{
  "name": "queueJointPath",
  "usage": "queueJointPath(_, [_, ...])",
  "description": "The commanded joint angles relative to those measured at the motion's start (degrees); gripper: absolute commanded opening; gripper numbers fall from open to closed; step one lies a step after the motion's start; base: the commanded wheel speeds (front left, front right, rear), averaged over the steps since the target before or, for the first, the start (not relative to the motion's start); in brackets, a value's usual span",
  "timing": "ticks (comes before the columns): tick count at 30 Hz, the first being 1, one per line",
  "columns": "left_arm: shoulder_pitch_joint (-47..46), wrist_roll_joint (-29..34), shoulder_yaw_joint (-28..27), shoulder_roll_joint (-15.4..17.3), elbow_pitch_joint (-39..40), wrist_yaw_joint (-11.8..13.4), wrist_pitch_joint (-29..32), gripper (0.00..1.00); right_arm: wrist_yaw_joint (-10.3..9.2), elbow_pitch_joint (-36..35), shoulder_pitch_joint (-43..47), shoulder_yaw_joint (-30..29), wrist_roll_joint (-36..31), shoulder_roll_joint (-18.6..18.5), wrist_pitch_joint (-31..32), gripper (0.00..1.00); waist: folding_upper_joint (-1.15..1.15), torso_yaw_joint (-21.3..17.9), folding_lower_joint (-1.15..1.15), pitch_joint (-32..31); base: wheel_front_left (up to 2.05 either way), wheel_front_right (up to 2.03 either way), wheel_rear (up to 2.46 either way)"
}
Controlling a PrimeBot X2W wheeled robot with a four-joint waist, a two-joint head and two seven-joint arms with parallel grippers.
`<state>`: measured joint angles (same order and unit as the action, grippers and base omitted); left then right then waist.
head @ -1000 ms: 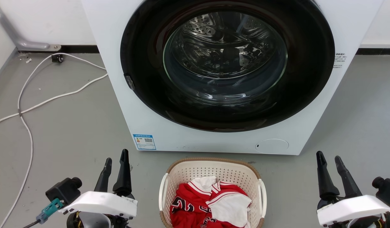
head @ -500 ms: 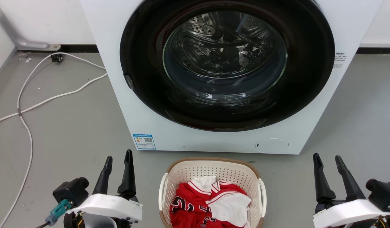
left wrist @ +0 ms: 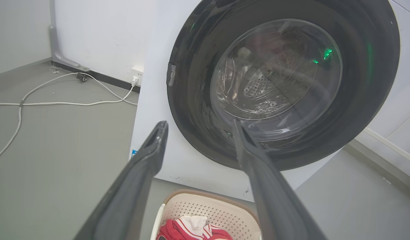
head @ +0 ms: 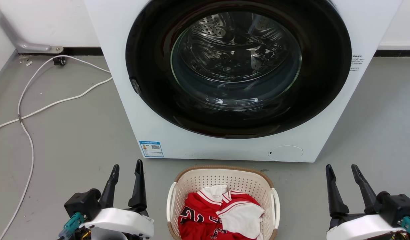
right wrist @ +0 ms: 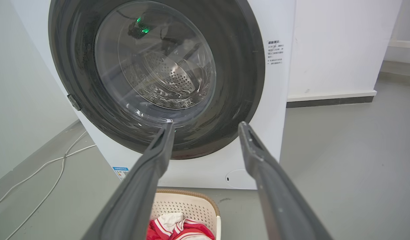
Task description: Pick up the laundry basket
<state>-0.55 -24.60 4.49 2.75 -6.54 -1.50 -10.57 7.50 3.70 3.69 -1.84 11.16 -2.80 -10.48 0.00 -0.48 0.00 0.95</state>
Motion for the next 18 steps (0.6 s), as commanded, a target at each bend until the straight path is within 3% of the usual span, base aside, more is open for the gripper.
queueJointPath(1, [0.15, 1.13, 0.08, 0.16, 0.55, 0.04, -0.39, 1.00, -0.02, -0.74, 0.43, 0.10, -1.28, -0.15, -0.47, 1.00, 0.00, -0.01, 0.00, 0.00, 0.00, 0.00, 0.00])
queueJointPath(18, [0.97, 9.19, 0.89, 0.17, 0.59, 0.90, -2.50, 1.00, -0.02, -1.29, 1.56, 0.36, -10.38, -0.14, -2.60, 1.00, 0.00, -0.15, 0.00, 0.34, 0.00, 0.00, 0.00])
